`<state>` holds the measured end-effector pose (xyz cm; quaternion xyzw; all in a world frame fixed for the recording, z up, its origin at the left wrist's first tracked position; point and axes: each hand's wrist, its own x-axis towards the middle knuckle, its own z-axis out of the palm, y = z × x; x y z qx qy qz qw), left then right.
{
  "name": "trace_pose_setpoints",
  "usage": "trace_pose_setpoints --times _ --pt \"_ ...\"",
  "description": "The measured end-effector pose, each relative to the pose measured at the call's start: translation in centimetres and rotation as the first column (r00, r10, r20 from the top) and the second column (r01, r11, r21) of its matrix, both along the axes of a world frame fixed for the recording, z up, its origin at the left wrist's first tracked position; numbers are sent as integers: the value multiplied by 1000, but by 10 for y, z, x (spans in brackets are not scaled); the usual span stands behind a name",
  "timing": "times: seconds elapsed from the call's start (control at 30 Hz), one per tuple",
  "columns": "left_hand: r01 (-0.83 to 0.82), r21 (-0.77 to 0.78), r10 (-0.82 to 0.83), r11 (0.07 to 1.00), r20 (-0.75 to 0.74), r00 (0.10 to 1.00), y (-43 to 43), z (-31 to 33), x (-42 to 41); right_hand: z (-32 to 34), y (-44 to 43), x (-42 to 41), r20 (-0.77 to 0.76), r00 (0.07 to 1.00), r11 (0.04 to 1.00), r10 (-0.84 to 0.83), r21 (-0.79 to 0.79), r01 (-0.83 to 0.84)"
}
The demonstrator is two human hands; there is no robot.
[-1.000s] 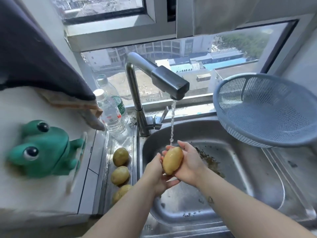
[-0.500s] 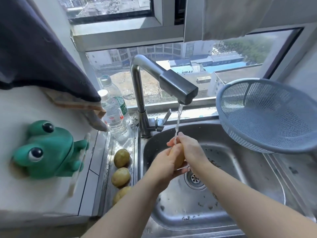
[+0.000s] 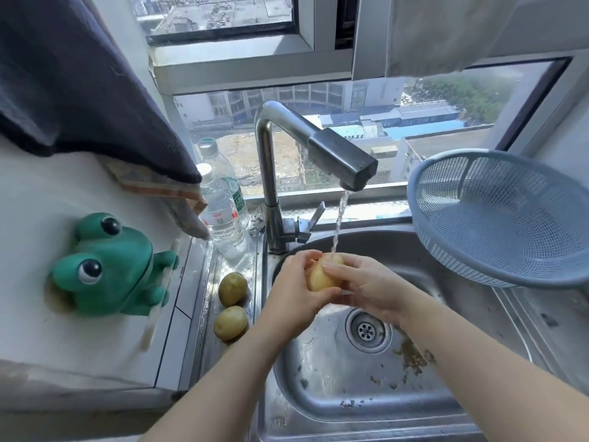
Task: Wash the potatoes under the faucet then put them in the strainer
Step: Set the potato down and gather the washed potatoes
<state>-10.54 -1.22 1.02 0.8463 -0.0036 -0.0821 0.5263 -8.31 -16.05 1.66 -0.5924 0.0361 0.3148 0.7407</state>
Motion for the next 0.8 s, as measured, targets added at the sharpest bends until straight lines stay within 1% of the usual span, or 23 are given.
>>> trace_pose_setpoints --times 0.07,0.13,0.2,0.27,0.3,0.33,0.4,0.47,0.5,0.6,0.67,0.7,0.8 --pt "23 15 -23 1000 4 1000 2 2 -1 4 -3 0 68 997 998 23 -66 -19" --pt "61 46 -61 997 -13 998 6 3 -3 5 -6 -1 85 995 991 42 -128 -31" --pt "102 111 -96 989 -61 994 11 2 -7 2 -6 -3 48 995 969 91 -233 -78" --pt "159 192 -137 968 -122 983 18 -1 -14 -4 -2 -7 -5 986 914 164 -374 -154" --pt "193 229 -162 954 -147 976 23 -2 -18 -9 2 -11 -36 983 894 182 -410 -180" --pt "224 259 -186 939 -162 969 29 -3 -22 -14 7 -15 -65 981 890 181 -414 -191" --pt "255 326 -207 910 -176 962 44 -4 -28 -21 21 -26 -113 985 923 129 -350 -161" --pt "240 413 -185 878 -169 968 62 -2 -31 -25 38 -34 -152 987 961 60 -257 -98" --pt "221 460 -163 860 -163 973 70 -1 -32 -27 46 -37 -159 986 968 46 -239 -84" --pt "172 609 -89 774 -165 982 90 1 -41 -29 69 -42 -137 985 948 104 -286 -140" --pt "184 671 -83 718 -179 980 97 -4 -48 -30 78 -43 -109 983 924 145 -340 -174" --pt "191 684 -84 704 -186 979 100 -7 -52 -31 82 -43 -98 983 915 156 -360 -182" --pt "186 678 -65 711 -201 978 104 -16 -59 -32 88 -44 -78 977 881 198 -424 -212"
